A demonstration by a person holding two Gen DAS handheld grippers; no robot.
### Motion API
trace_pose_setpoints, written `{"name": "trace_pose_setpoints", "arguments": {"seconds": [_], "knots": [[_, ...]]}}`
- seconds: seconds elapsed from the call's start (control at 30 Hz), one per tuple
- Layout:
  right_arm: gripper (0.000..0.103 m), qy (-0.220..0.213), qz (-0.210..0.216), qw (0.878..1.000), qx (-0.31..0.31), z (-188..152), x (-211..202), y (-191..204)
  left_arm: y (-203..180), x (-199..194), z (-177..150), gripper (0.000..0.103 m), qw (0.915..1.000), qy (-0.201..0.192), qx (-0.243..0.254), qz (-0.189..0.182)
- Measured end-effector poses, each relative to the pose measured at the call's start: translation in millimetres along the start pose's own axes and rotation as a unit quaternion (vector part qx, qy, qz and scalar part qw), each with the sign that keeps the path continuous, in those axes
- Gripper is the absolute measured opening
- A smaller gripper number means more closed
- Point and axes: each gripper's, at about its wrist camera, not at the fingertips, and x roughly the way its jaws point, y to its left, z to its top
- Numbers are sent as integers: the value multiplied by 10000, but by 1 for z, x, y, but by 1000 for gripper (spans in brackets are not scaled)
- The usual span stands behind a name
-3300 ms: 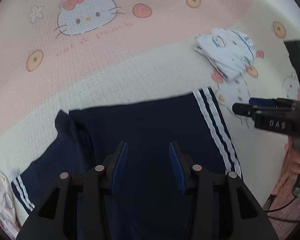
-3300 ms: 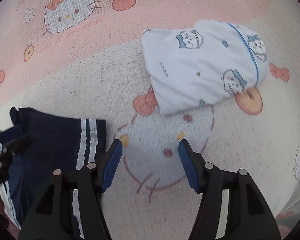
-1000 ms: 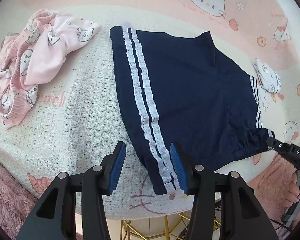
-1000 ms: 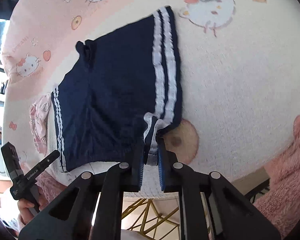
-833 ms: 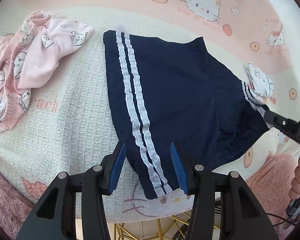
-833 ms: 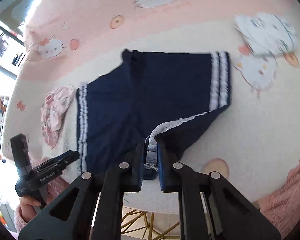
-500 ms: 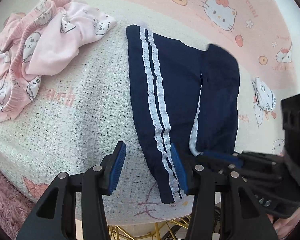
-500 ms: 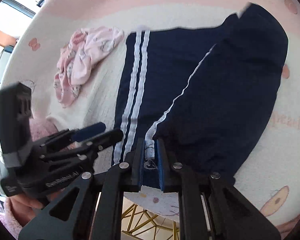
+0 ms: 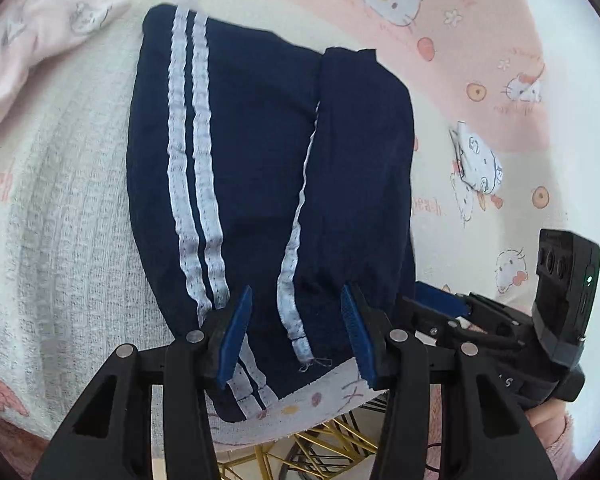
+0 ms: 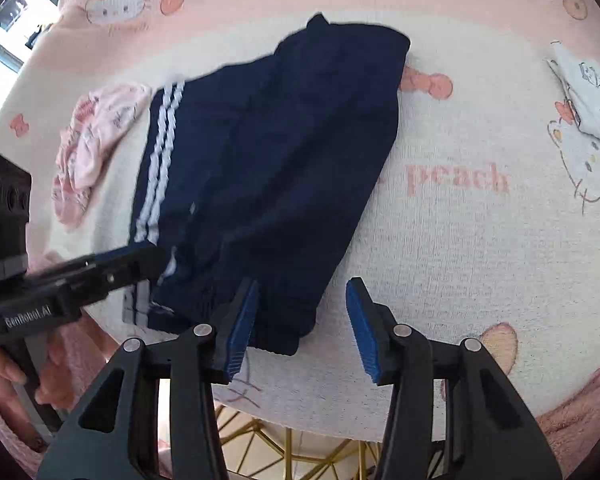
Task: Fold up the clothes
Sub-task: 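Grasp the striped leg hem with the right gripper and fold it over the other leg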
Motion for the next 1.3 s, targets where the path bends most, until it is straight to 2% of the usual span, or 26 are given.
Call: {"name": "trace_pose_setpoints", "arguments": {"seconds": [0.07, 0.17, 0.33, 0.5, 0.6, 0.67, 0.7, 0.73, 0.83, 1.0, 1.17, 1.3], "knots": [[46, 119, -42, 9999, -23, -8, 6, -4, 2, -2, -3, 48, 10000, 8, 1, -73], [46, 34, 79, 9999, 148, -8, -2, -12, 9, 1, -8, 48, 9996, 62, -87, -267], [46, -299, 341, 9978, 487, 0, -12, -27, 4, 3, -9, 47, 9977, 32, -99, -666], [46, -123, 298, 9975, 634, -7, -4, -34, 12, 21, -9, 47, 9959, 323, -388, -746], [46, -138, 381, 9964, 740, -8, 0, -38, 11, 20, -6, 47, 9954, 306, -447, -790], [46, -159, 354, 9965, 739, -5, 1, -36, 7, 22, -7, 45, 9962, 277, -338, -753], [46, -180, 316, 9968, 711, -4, 1, -35, 3, 23, -9, 39, 9967, 276, -271, -719], [46, -216, 275, 9971, 679, -3, -1, -34, -1, 25, -10, 18, 9970, 301, -181, -690], [46, -240, 182, 9975, 637, -4, -2, -30, -12, 25, -14, 11, 9984, 215, 127, -503], [46, -202, 129, 9973, 694, -3, -1, -26, -7, -5, -16, 10, 9993, -177, 54, -314], [46, -302, 237, 9987, 330, 12, -4, -3, -2, -35, -18, 10, 9983, -568, -20, -126], [46, -185, 133, 9997, 85, 16, 9, 21, 12, -43, -26, 10, 9979, -605, -209, -10]]}}
